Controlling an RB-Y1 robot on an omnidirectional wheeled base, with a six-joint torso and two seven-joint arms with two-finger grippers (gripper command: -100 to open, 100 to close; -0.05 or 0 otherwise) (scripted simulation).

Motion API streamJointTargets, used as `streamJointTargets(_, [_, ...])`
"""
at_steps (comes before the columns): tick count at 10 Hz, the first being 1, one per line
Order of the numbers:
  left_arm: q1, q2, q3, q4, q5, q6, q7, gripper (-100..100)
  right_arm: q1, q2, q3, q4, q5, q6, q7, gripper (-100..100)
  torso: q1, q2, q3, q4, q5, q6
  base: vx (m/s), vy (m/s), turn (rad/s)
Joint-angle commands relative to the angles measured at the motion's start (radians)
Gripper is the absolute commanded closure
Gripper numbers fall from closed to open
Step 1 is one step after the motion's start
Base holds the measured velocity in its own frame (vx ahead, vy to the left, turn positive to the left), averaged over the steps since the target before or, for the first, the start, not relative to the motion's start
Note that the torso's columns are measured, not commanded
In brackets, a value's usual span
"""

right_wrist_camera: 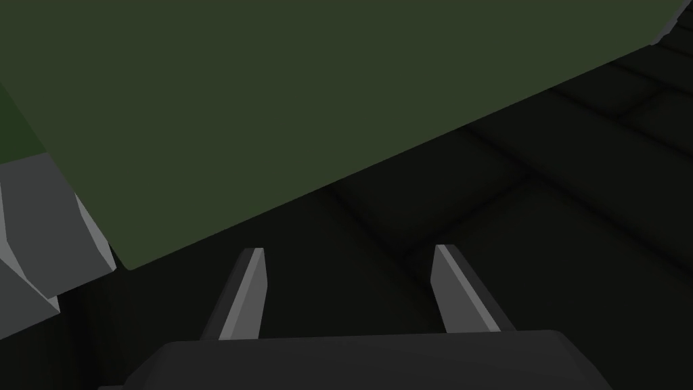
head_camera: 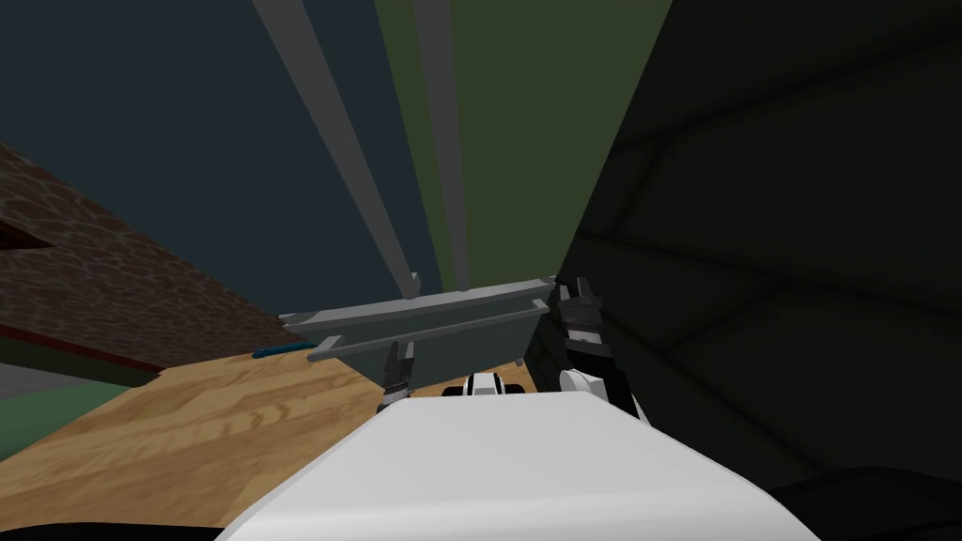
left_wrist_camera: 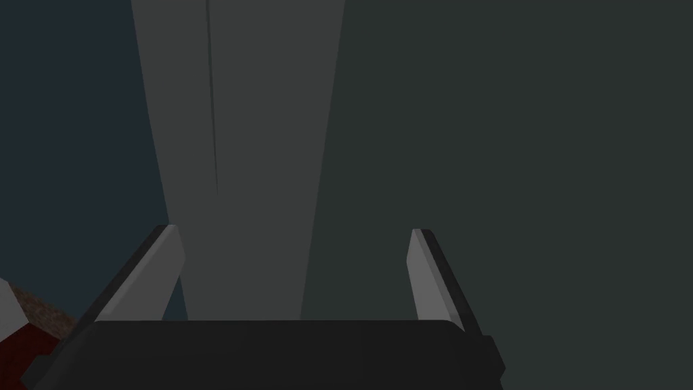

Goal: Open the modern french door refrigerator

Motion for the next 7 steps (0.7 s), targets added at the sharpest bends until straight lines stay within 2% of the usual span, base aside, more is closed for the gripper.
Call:
streamJointTargets(1, [-0.012,0.013,0.009,-0.037,0.006,0.05,0.006,-100,0.0,0.0,0.0,0.0,0.0,0.0,0.0,0,0.0,0.0,0.0,0.0,0.0,0.0,0.01,-0.019,0.008])
streamJointTargets(3, [-0.021,0.023,0.016,-0.066,0.011,0.089,0.01,-100,0.0,0.0,0.0,0.0,0.0,0.0,0.0,0,0.0,-0.001,0.0,0.0,0.0,0.0,0.007,-0.019,0.007])
streamJointTargets(4, [-0.021,0.021,0.014,-0.055,0.01,0.075,0.009,-100,0.0,0.0,0.0,0.0,0.0,0.0,0.0,0,0.0,-0.001,-0.001,0.0,0.0,0.0,0.004,-0.009,0.001])
streamJointTargets(5, [-0.012,0.013,0.009,-0.037,0.006,0.05,0.006,100,0.0,0.0,0.0,0.0,0.0,0.0,0.0,0,0.0,-0.001,0.0,0.0,0.0,0.0,-0.003,0.014,-0.005])
streamJointTargets(7, [-0.005,0.005,0.003,-0.015,0.002,0.02,0.002,100,0.0,0.0,0.0,0.0,0.0,0.0,0.0,0,0.006,-0.006,-0.001,-0.007,0.008,0.001,-0.01,0.029,-0.001])
